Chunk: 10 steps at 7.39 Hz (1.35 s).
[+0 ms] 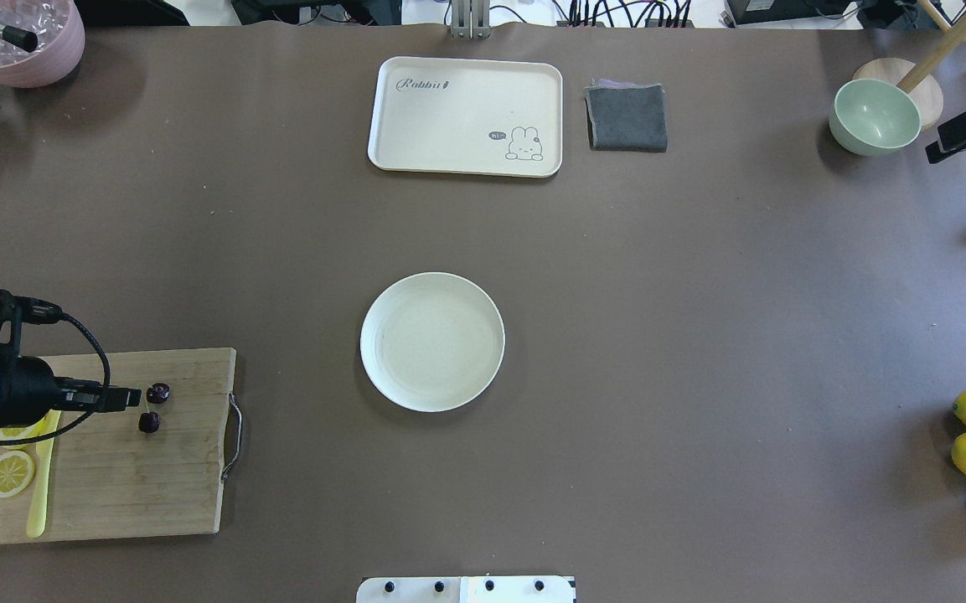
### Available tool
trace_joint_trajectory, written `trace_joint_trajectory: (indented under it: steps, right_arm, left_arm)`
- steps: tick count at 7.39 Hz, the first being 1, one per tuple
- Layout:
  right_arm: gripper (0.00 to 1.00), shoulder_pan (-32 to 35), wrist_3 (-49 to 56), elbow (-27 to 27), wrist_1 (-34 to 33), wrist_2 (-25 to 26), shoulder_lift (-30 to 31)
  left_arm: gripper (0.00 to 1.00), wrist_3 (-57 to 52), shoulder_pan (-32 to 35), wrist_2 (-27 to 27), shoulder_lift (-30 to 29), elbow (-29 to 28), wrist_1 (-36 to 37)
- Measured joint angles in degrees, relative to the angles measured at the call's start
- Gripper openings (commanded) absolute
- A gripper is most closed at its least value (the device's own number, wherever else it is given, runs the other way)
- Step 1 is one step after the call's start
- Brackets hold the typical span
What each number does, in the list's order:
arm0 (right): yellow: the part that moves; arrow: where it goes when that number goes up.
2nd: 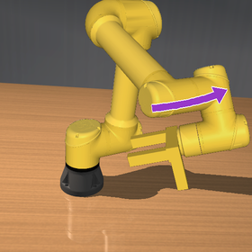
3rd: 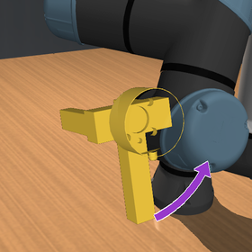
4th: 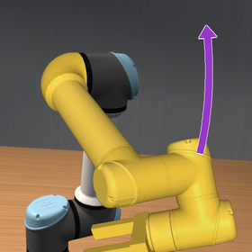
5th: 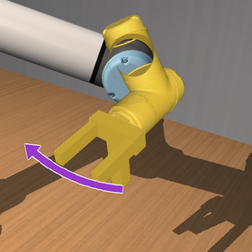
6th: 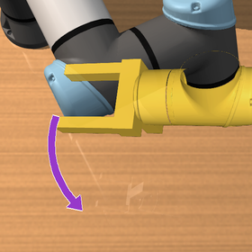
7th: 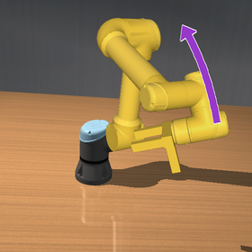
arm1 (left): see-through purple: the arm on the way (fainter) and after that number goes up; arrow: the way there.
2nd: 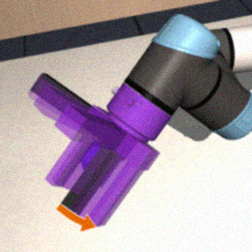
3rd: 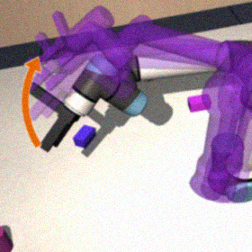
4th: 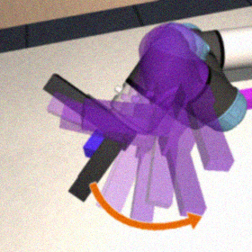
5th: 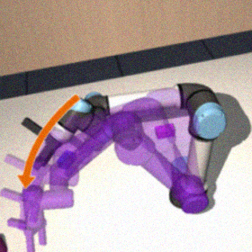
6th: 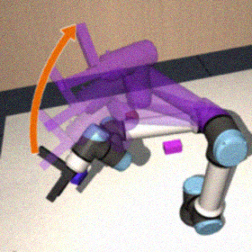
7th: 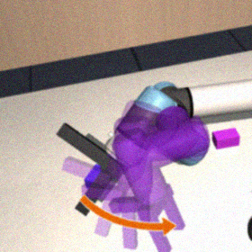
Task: Place red cherry on plate
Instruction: 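Lower the left gripper onto the dark cherries on the cutting board and grasp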
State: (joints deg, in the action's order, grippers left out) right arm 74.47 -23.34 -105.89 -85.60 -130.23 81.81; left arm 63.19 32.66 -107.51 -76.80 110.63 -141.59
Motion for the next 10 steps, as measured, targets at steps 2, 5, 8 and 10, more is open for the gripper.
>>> trace_joint_trajectory:
  steps: [2, 5, 8, 10]
  right_arm:
    - [1.00, 0.0, 0.0, 0.0, 0.0, 0.1, 0.0]
    - [1.00, 0.0, 0.1, 0.3, 0.0, 0.1, -0.2]
    - [1.00, 0.0, 0.1, 0.4, 0.0, 0.1, -0.2]
    - [1.00, 0.3, 0.2, 0.4, 0.1, 0.1, 0.4]
  left_arm:
    - [0.43, 0.0, -0.1, 0.2, -1.8, -1.2, 0.0]
    - [0.00, 0.0, -0.1, 0.3, -2.6, -2.0, 0.0]
    - [0.00, 0.0, 0.4, 0.3, -2.5, -1.5, -0.1]
    - [0.00, 0.5, 1.0, 0.0, -4.1, -0.3, -0.1]
